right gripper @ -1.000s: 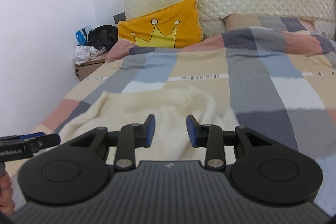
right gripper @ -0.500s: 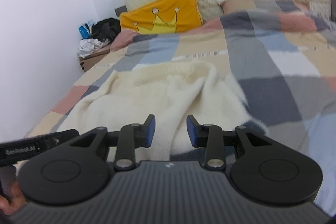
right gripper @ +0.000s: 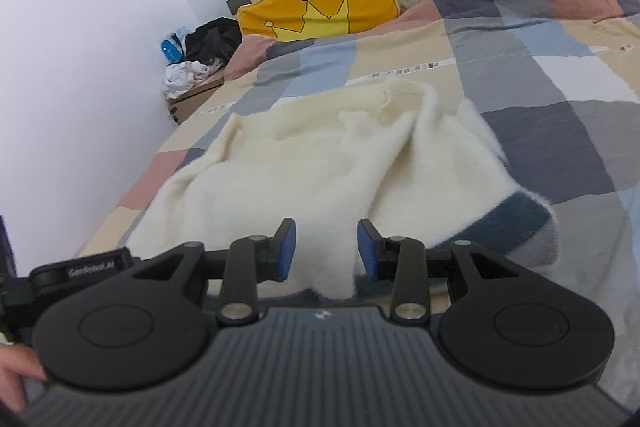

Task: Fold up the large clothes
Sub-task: 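Grasp the navy-striped edge of the sweater with both tools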

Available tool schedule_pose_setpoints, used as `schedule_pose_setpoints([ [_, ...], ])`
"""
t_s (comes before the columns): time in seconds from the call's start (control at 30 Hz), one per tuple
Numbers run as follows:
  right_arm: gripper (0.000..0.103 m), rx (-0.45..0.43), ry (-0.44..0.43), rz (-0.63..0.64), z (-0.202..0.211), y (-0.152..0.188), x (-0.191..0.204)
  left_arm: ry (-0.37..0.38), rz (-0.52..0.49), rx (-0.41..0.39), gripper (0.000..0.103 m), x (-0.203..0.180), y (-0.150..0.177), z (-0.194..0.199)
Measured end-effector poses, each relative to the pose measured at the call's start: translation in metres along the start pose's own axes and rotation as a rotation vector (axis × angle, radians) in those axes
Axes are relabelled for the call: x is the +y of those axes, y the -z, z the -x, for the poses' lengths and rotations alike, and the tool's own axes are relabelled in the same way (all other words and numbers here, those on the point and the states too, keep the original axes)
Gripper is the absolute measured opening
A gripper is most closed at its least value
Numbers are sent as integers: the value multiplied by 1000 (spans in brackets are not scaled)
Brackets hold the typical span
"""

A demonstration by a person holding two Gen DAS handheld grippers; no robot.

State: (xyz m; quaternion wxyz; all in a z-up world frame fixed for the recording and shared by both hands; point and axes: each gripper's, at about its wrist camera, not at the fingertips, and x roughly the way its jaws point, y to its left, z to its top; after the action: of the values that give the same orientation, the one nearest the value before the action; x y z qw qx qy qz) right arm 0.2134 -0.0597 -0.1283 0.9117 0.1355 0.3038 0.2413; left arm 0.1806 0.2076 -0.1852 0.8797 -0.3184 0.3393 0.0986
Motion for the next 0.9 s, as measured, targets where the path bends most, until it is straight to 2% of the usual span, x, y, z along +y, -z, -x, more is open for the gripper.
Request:
schedule_pose_setpoints([
  [0.1,38,19,-50,-54,-5,0,-2,31,77,4,79,11,-5,-6],
  [0.27,38,91,-193,-223,-21,5,-15,89,209,16,81,32,-7,-13],
  [0.43,38,130,-243,-306,-32,9,-21,120,320,25,81,44,-6,-16],
  [0.53,38,150,-257,-326,-38,11,-22,117,339,43,81,46,-5,-15],
  [0.7,38,178,-273,-349,-45,13,-23,49,335,91,81,47,4,-16],
  [0.9,38,190,-293,-358,-47,15,-20,23,417,44,80,61,-4,-26],
])
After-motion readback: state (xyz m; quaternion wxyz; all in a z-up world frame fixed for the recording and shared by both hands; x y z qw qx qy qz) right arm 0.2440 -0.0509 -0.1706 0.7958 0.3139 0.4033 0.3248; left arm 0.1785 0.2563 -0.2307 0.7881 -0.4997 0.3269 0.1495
